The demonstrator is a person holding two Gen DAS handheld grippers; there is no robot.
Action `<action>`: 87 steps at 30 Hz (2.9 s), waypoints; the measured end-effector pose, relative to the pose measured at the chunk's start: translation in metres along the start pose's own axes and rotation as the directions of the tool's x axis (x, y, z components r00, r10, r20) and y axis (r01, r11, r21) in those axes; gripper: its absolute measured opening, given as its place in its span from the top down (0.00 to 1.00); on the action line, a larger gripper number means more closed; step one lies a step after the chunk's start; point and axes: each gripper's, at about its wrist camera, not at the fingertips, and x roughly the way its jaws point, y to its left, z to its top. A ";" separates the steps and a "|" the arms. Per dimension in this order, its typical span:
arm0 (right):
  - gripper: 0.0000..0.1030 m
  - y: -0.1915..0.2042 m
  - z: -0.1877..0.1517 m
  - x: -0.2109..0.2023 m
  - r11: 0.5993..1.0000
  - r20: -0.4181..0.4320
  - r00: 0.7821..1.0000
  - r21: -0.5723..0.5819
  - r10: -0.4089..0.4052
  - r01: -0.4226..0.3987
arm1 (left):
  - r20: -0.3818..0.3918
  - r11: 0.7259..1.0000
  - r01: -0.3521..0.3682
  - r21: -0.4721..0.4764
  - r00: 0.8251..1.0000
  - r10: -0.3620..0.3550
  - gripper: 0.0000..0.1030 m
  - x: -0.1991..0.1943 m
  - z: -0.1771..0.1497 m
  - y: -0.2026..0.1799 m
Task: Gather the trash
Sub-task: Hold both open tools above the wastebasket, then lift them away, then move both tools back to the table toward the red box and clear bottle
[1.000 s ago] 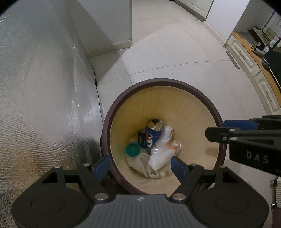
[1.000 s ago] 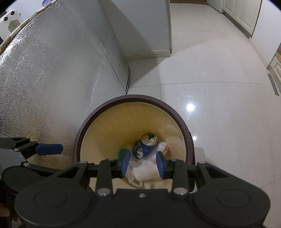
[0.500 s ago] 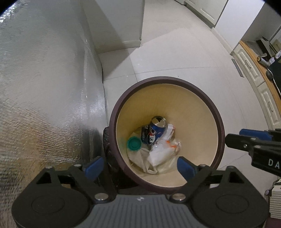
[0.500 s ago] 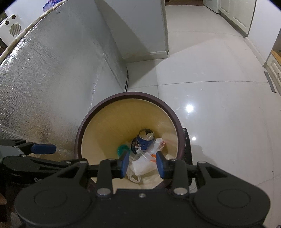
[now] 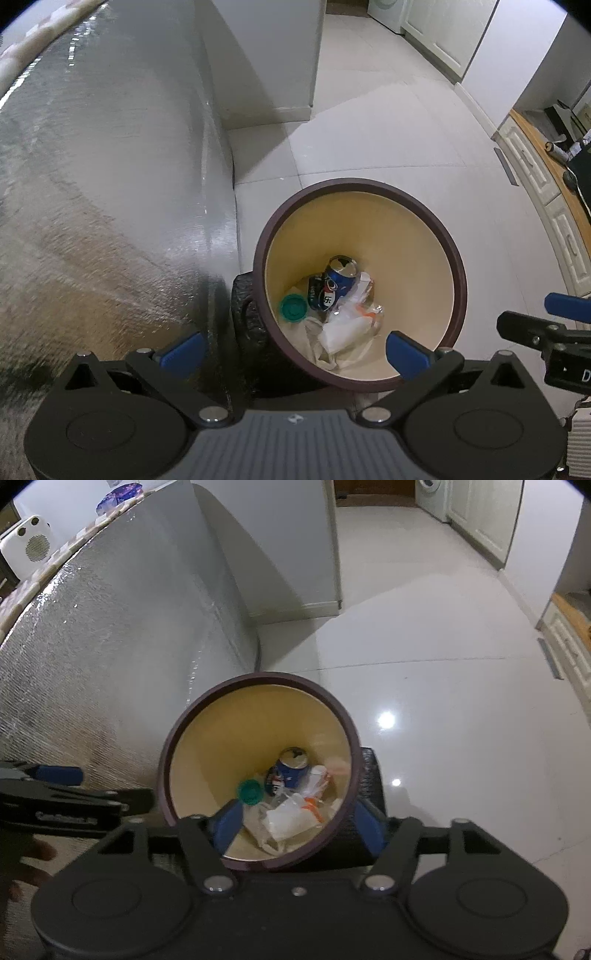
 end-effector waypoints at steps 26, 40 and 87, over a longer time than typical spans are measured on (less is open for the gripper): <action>0.00 -0.006 -0.038 -0.068 0.995 0.112 0.988 0.026 -0.104 0.101 | 0.157 0.999 0.036 0.013 0.987 -0.038 0.00 -0.092 -0.045 0.004; 0.00 0.006 -0.069 -0.163 0.997 0.332 0.941 -0.005 -0.070 0.077 | 0.393 0.990 0.127 0.055 0.909 -0.139 0.00 -0.190 -0.082 0.008; 0.00 0.333 -0.081 -0.203 0.882 0.520 0.758 -0.447 0.393 -0.151 | 0.567 0.877 -0.212 -0.431 0.692 0.447 0.00 -0.275 -0.205 0.352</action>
